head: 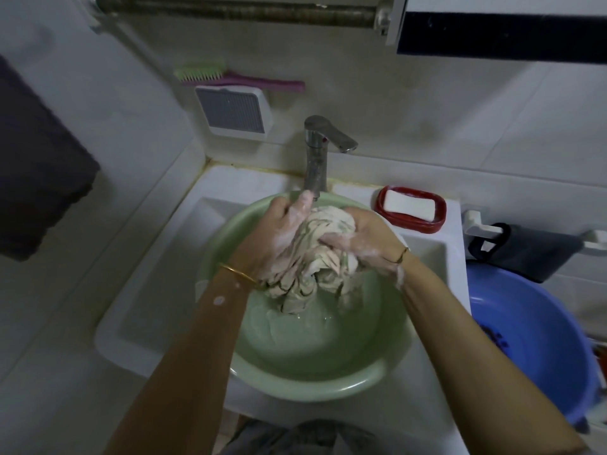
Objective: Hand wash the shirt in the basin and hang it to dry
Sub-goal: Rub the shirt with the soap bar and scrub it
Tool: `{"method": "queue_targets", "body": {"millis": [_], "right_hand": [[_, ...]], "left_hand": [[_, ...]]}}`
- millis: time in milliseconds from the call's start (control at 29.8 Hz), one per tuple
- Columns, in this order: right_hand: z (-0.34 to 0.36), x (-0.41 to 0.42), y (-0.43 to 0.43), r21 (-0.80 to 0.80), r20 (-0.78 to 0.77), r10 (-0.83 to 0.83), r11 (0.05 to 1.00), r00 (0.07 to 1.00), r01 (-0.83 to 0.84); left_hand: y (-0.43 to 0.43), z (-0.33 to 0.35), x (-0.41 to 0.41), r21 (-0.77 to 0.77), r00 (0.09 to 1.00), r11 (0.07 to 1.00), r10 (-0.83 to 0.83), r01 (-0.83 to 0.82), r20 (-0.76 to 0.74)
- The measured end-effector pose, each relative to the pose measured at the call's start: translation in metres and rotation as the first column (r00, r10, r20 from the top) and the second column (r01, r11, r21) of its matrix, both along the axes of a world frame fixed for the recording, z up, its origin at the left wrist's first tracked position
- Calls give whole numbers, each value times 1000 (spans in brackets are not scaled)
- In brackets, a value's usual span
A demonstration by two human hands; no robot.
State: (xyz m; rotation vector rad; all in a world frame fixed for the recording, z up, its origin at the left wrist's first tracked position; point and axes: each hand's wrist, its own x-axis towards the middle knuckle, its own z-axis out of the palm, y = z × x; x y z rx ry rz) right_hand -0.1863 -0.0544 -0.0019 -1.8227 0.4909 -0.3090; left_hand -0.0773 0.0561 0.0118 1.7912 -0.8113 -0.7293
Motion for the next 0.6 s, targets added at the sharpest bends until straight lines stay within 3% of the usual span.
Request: {"method": "queue_targets", "body": {"millis": [101, 168, 268, 336, 403, 537, 604], "right_hand": [[-1, -3, -1, 298, 151, -104, 953, 983, 55], [2, -2, -1, 425, 190, -189, 900, 963, 92], [10, 0, -2, 532, 217, -230, 843, 949, 83], [11, 2, -1, 587, 215, -238, 807, 947, 69], [10, 1, -3, 637, 204, -286, 765, 936, 95], [2, -14, -15, 828, 97, -269, 556, 958, 72], [0, -19, -15, 836, 73, -221, 545, 973, 61]], "left_hand": [[13, -19, 24, 3, 987, 989, -147, 148, -66], [18, -32, 30, 87, 964, 960, -264, 266, -32], [21, -54, 20, 279, 956, 920, -293, 276, 22], [18, -69, 7, 262, 964, 928, -246, 265, -102], [13, -80, 4, 145, 968, 981, -94, 131, -233], [5, -67, 11, 43, 967, 988, 152, -146, -207], [4, -58, 21, -17, 922, 956, 277, -293, -269]]}}
